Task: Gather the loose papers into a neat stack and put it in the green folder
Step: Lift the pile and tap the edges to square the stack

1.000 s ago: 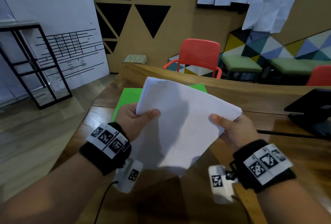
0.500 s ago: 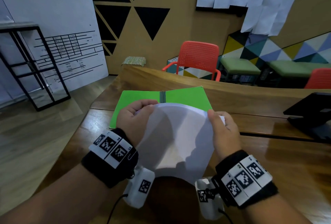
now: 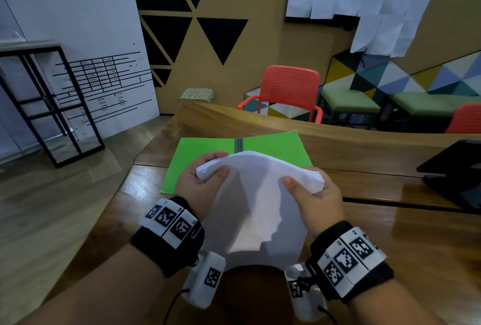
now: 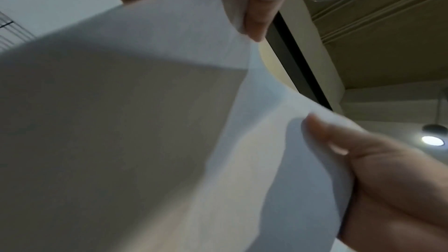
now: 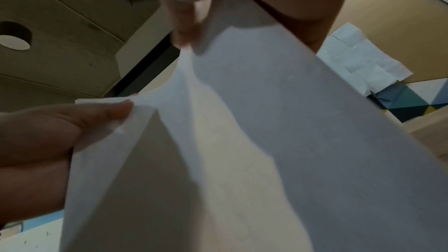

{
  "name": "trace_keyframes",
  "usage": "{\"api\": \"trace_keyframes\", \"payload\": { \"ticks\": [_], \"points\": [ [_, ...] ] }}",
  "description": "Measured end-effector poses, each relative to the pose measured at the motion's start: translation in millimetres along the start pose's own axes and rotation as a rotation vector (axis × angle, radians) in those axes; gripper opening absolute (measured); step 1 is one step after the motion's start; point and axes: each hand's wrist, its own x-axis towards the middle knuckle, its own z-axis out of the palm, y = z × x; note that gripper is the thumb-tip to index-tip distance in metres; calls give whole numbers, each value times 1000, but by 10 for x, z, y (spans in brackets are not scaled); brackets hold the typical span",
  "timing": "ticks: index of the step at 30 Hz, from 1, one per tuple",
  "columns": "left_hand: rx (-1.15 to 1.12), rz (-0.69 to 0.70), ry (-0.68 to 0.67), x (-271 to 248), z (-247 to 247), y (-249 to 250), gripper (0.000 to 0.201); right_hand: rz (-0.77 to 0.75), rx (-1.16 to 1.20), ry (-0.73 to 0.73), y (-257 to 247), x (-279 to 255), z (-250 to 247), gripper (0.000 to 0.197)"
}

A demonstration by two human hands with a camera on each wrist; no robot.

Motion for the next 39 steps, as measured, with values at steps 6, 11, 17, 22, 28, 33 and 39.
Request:
{"api": "trace_keyframes", "payload": {
  "ticks": [6, 11, 17, 22, 28, 33, 39],
  "points": [
    [-20, 30, 18, -18, 46, 47, 25, -54, 15, 85, -67, -15, -48, 22],
    [84, -35, 42, -83, 86, -86, 19, -7, -15, 73, 1, -18, -65, 24],
    [9, -25, 51, -80, 79, -8, 5, 77, 22, 31, -72, 6, -123, 15],
    [-83, 16, 127, -3, 115, 53, 21, 81, 57, 65, -159, 22, -125, 19],
    [83, 14, 9, -57, 92, -62, 25, 119, 11, -51, -103, -11, -108, 20],
    [39, -102, 35, -60, 121, -39, 22, 73, -8, 64, -169, 22, -68, 15],
    [115, -190, 27, -140, 65, -271, 18, 127, 2, 109, -19, -90, -82, 21]
  ]
}}
